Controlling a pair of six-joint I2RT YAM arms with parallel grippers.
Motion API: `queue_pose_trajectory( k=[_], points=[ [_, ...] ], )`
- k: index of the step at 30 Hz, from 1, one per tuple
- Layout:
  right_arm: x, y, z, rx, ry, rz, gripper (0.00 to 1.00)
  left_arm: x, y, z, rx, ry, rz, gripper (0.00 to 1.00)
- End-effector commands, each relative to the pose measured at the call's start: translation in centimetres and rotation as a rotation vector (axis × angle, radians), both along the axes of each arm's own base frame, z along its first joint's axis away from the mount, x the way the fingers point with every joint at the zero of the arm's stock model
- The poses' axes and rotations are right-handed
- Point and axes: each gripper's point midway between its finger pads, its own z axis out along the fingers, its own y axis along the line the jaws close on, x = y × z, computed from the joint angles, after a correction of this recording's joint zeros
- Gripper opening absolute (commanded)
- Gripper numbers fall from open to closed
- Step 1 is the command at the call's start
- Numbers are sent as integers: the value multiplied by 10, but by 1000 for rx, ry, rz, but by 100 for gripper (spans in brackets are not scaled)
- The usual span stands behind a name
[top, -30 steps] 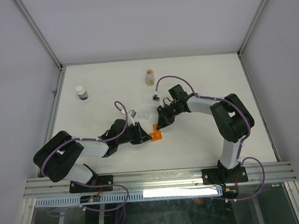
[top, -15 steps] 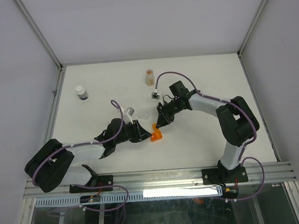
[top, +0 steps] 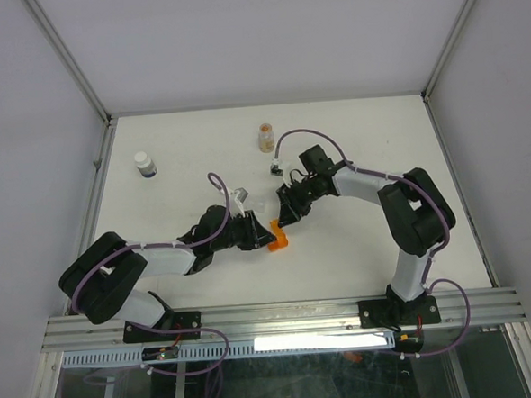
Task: Sort the pills into containers
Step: Unscrew the lid of the pill bottle.
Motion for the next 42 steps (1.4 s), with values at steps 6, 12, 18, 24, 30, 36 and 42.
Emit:
queue_pose_trajectory(
  k=[6, 12, 18, 24, 30, 36, 42],
  points=[
    [12, 11, -6, 9, 23, -51, 36, 7, -16, 5, -37, -18, -30, 24],
    [16, 8, -15, -31, 30, -84, 29, 7, -10, -15, 29, 2, -18, 23],
    [17, 6, -17, -47, 31, -96, 26, 6, -9, -24, 50, 15, -23, 23],
    [10, 11, 20, 81, 33, -22, 40, 8, -11, -13, 46, -10, -34, 25],
    [11, -5, 48, 138, -61, 5, 47, 17, -10, 24, 31, -98, -16, 30],
    [10, -22, 19, -5, -78, 26, 24, 25, 4, 36, 69, -153, 52, 30],
    [-5, -24, -2, -106, -35, 102, 9, 19, 30, 14, 173, -111, 118, 20]
  ],
)
